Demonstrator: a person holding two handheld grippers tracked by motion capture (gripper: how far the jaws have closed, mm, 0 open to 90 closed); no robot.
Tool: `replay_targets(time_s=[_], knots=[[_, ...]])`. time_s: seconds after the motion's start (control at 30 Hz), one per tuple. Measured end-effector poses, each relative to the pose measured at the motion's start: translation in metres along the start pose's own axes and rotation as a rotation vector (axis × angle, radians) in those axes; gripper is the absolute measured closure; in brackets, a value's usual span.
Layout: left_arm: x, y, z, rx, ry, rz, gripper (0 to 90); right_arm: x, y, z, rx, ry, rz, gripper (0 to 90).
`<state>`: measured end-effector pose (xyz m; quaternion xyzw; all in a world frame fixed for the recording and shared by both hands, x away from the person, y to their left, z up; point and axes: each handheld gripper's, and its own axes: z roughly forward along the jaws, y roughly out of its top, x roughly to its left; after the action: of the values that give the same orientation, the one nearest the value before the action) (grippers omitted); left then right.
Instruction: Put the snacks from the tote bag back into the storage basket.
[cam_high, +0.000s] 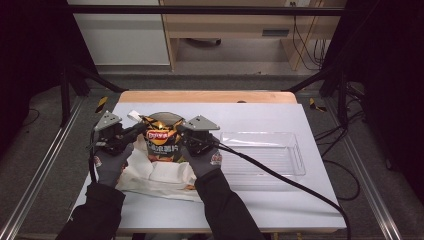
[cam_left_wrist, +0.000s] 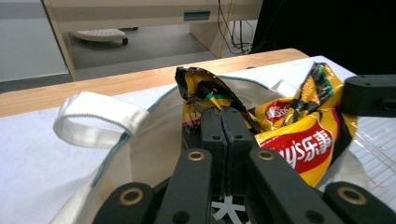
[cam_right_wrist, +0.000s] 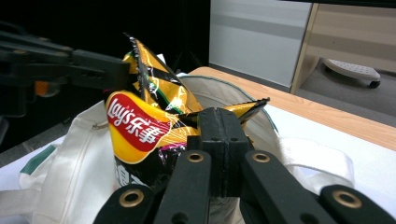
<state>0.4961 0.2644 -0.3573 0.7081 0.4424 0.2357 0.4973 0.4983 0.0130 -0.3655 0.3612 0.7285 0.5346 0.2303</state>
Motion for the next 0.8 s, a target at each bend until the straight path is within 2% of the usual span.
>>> replay_targets(time_s=[0.13, 0.2, 0.27, 0.33, 0.43, 0.57, 0.63, 0.7, 0.8], knots=[[-0.007, -0.002, -0.008, -0.015, -0.006, 0.011, 89.6, -0.001, -0.001, -0.003, -0.009, 0.002, 0.010, 90.0], [-0.013, -0.004, -0.011, -0.018, 0.015, 0.028, 89.9, -0.001, -0.001, -0.004, -0.014, 0.003, 0.005, 90.0], [-0.015, -0.005, -0.013, -0.024, 0.022, 0.028, 90.0, 0.000, -0.002, -0.006, -0.015, 0.004, -0.007, 88.2], [-0.015, -0.007, -0.014, -0.030, 0.023, 0.020, 90.0, 0.001, -0.001, -0.007, -0.016, 0.003, -0.007, 78.4], [-0.016, -0.009, -0.016, -0.035, 0.024, 0.012, 90.0, 0.000, -0.001, -0.005, -0.005, 0.003, 0.022, 65.6], [-0.017, -0.012, -0.018, -0.038, 0.023, 0.015, 90.0, -0.002, -0.004, 0.002, 0.001, 0.006, 0.038, 58.3], [-0.018, -0.013, -0.019, -0.035, 0.022, 0.017, 90.0, -0.003, -0.005, 0.005, 0.009, 0.015, 0.055, 58.2], [-0.018, -0.014, -0.019, -0.033, 0.016, 0.016, 90.0, -0.004, -0.006, 0.007, 0.012, 0.021, 0.048, 61.5], [-0.019, -0.015, -0.018, -0.033, 0.013, 0.016, 90.0, -0.004, -0.009, 0.011, 0.026, 0.039, 0.050, 72.8]])
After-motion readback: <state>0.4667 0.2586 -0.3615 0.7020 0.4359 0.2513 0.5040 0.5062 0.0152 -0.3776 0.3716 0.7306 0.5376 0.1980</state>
